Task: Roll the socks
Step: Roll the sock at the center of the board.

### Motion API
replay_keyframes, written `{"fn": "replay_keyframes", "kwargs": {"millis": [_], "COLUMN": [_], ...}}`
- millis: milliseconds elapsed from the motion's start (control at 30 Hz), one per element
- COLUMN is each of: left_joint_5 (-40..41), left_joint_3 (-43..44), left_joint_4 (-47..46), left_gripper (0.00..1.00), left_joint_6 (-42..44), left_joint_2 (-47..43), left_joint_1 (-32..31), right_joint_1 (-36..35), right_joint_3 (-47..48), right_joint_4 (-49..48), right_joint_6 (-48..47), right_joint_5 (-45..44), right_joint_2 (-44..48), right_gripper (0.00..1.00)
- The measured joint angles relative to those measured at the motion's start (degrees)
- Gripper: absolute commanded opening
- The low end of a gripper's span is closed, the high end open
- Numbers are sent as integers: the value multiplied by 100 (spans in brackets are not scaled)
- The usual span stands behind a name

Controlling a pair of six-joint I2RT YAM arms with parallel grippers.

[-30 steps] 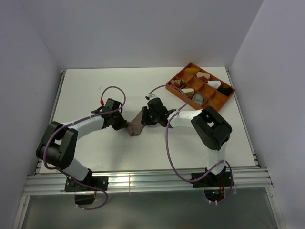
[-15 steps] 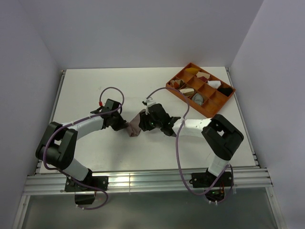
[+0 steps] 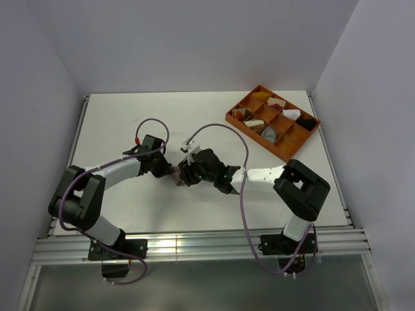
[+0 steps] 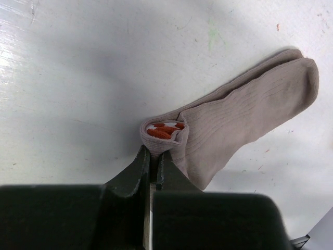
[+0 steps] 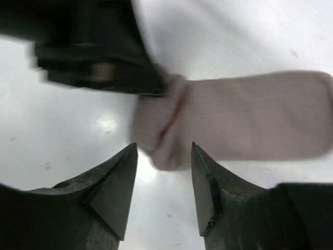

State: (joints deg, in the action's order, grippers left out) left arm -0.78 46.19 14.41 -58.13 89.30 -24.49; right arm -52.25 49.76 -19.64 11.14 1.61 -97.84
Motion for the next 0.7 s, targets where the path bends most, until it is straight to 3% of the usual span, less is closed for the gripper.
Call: {"fn": "replay_keyframes", "kwargs": {"millis": [200, 700], "left_joint_5": [-17, -212], "left_joint_3": [0, -9], "left_joint_4": [-4, -28], "left_gripper": [0, 0], "left_joint_6": [22, 92], "left_joint_2": [0, 11], "left_joint_1": [0, 0], "right_joint_1": [-595, -861], "right_joint_3": [-20, 520], "right_joint_4": [-168, -46], "right_joint_6": [-570, -1401], "right_joint_5": [-234, -706], "right_joint_2": [114, -691], "right_gripper": [61, 59]}}
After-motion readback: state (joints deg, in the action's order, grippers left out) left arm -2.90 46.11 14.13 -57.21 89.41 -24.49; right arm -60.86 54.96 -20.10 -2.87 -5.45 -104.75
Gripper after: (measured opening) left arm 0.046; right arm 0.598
